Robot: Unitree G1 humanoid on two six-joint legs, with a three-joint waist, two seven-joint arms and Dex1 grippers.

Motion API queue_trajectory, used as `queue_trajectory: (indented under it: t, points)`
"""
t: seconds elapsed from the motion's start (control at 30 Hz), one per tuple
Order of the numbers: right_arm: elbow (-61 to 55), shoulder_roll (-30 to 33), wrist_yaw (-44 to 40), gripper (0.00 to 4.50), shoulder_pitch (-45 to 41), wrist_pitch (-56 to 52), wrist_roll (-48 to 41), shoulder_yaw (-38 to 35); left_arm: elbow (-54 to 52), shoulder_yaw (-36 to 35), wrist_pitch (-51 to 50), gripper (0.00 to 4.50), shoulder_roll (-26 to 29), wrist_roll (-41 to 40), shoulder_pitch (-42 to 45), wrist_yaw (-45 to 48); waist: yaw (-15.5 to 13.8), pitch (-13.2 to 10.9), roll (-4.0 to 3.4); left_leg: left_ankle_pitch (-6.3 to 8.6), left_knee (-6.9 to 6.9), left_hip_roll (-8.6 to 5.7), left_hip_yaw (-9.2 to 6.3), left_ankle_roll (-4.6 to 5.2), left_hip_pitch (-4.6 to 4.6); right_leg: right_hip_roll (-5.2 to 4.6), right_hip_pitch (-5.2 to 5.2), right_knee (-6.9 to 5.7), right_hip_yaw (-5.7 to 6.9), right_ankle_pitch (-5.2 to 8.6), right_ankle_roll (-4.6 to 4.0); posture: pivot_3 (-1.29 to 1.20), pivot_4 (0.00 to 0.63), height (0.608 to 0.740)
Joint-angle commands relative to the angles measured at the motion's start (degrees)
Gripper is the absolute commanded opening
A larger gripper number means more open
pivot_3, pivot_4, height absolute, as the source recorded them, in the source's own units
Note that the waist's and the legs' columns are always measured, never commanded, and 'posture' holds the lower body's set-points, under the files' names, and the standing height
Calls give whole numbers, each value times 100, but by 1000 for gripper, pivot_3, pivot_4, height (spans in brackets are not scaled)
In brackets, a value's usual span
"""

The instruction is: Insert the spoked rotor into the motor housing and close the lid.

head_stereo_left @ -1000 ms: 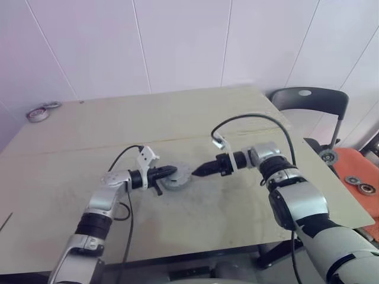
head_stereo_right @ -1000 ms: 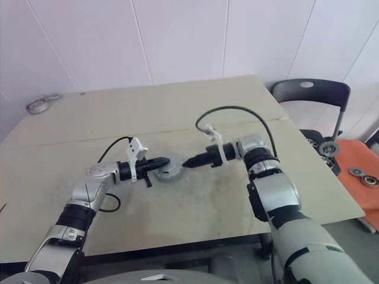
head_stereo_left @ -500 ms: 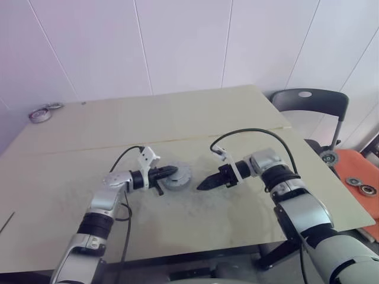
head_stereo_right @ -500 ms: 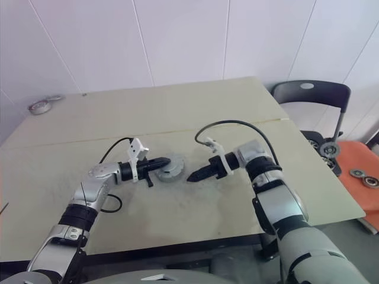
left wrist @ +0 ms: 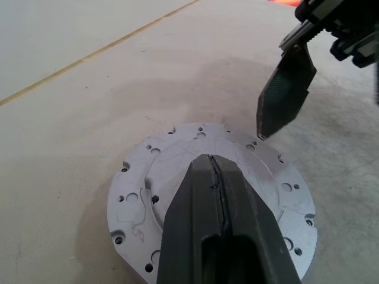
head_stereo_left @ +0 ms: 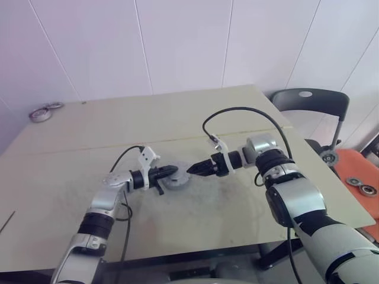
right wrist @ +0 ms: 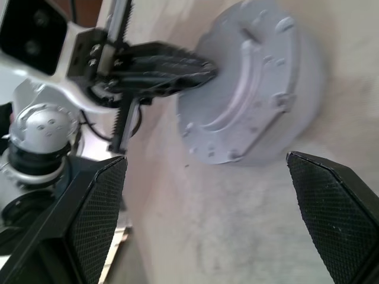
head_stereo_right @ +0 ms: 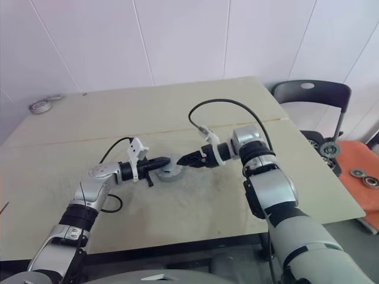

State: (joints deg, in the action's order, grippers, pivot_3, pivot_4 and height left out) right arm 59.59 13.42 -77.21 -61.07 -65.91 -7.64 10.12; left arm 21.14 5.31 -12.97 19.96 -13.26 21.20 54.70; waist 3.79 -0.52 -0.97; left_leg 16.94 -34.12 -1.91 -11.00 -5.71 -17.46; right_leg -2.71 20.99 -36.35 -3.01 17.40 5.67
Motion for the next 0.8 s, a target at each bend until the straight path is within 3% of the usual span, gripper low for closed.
queue_trajectory:
  t: [0.03,0.8]
  points:
    - [-239,-3,-124,4486,8,-136,-129,132,620,342,-309,0,10,318,-356,-37,1,0,0,0,0,0,0,0,0,0,0,0,0,0,0,0,0,740]
    - [-309,-616,1214,4486,278,-348,-670,-481,583,322,-331,0,41,308,-369,-45,15,1,5,-1,-5,-3,-3,0,2,-2,1,-10,0,-1,1,0,0,740]
